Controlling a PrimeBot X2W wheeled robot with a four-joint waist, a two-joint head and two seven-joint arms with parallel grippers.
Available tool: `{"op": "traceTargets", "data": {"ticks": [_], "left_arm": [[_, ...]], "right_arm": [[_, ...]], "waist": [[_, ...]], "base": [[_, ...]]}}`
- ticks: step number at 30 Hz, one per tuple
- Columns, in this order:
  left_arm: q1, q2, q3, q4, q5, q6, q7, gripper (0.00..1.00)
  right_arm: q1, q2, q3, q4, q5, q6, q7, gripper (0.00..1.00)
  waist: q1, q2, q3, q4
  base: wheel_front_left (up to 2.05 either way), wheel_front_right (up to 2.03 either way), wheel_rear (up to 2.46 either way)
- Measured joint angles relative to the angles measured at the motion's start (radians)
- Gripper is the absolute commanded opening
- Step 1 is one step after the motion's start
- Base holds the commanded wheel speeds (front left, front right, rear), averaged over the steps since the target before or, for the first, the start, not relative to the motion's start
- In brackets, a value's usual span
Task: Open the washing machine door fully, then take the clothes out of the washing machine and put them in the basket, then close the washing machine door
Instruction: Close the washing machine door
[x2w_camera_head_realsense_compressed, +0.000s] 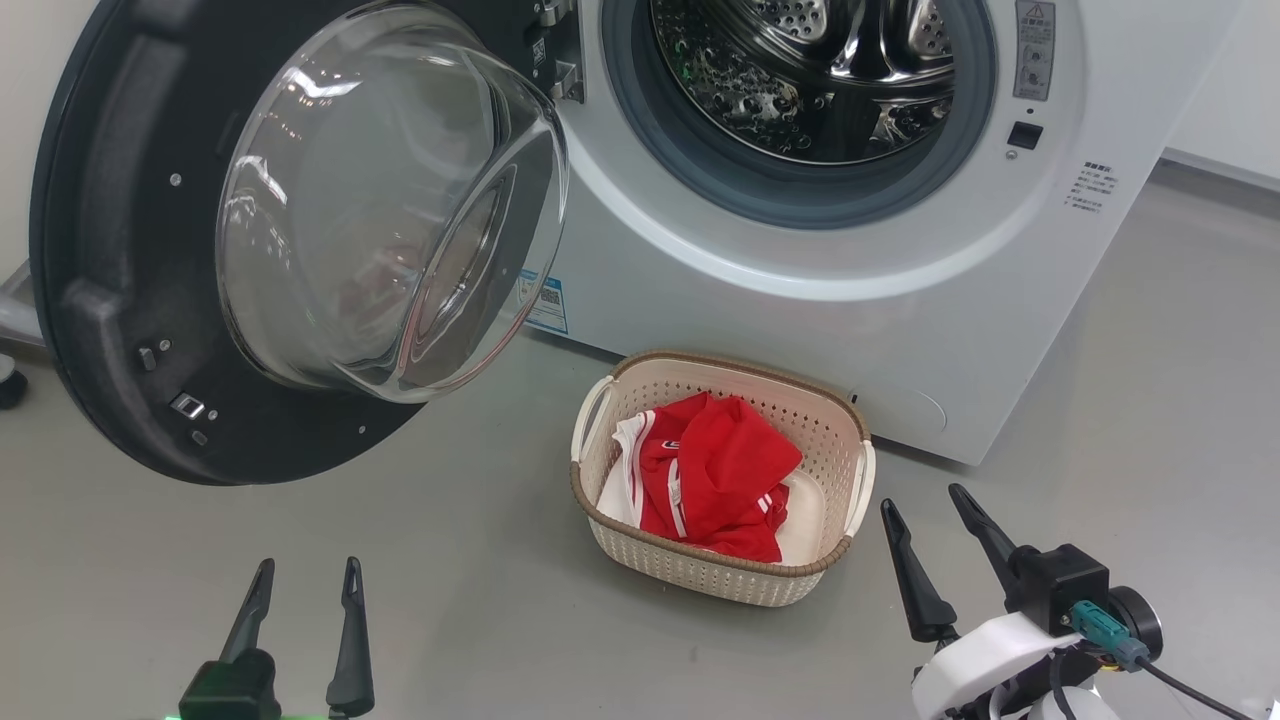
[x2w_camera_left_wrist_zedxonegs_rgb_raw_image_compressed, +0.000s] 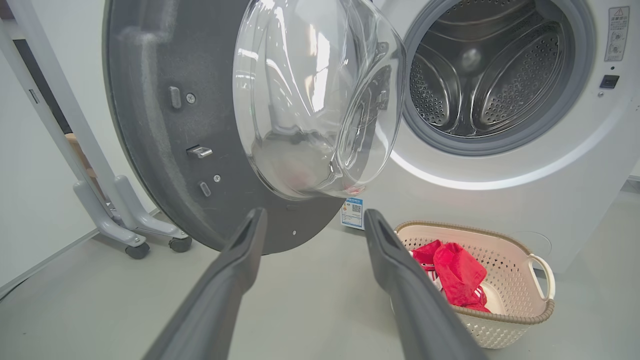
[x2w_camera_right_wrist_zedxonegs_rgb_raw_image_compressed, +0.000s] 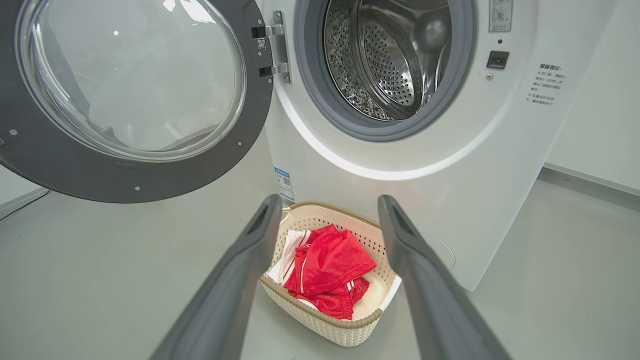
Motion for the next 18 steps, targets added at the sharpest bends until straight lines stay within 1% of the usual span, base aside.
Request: {"op": "traceTargets", "data": {"ticks": [1,4,5,6,7,8,18], "left_arm": [[0.000,0.000,0.000,0.000,0.000,0.000,0.000,1.00],[0.000,0.000,-0.001,0.000,0.000,0.000,0.000,0.69],[0.000,0.000,-0.001,0.000,0.000,0.000,0.000,0.49],[0.000,0.000,-0.002,0.000,-0.001,0.000,0.000,0.36],[0.000,0.000,-0.002,0.000,-0.004,0.000,0.000,0.21],[0.000,0.000,-0.002,0.000,-0.010,0.000,0.000,0.00],[0.000,0.000,-0.005,-0.005,-0.026,-0.003,0.000,0.00]], "right_arm": [[0.000,0.000,0.000,0.000,0.000,0.000,0.000,1.00],[0.000,0.000,0.000,0.002,0.000,0.000,0.000,1.00],[0.000,0.000,0.000,0.002,0.000,0.000,0.000,1.00],[0.000,0.000,0.000,0.004,0.000,0.000,0.000,1.00],[0.000,0.000,0.000,0.004,0.000,0.000,0.000,1.00],[0.000,0.000,0.000,0.005,0.000,0.000,0.000,1.00],[0.000,0.002,0.000,0.006,0.000,0.003,0.000,1.00]], "waist": [[0.0000,0.0000,0.000,0.000],[0.0000,0.0000,-0.001,0.000],[0.0000,0.0000,-0.001,0.000],[0.0000,0.0000,-0.002,0.000],[0.0000,0.0000,-0.002,0.000],[0.0000,0.0000,-0.003,0.000],[0.0000,0.0000,-0.006,0.001]], "base": [[0.00,0.00,0.00],[0.00,0.00,0.00],[0.00,0.00,0.00],[0.00,0.00,0.00],[0.00,0.00,0.00],[0.00,0.00,0.00],[0.00,0.00,0.00]]}}
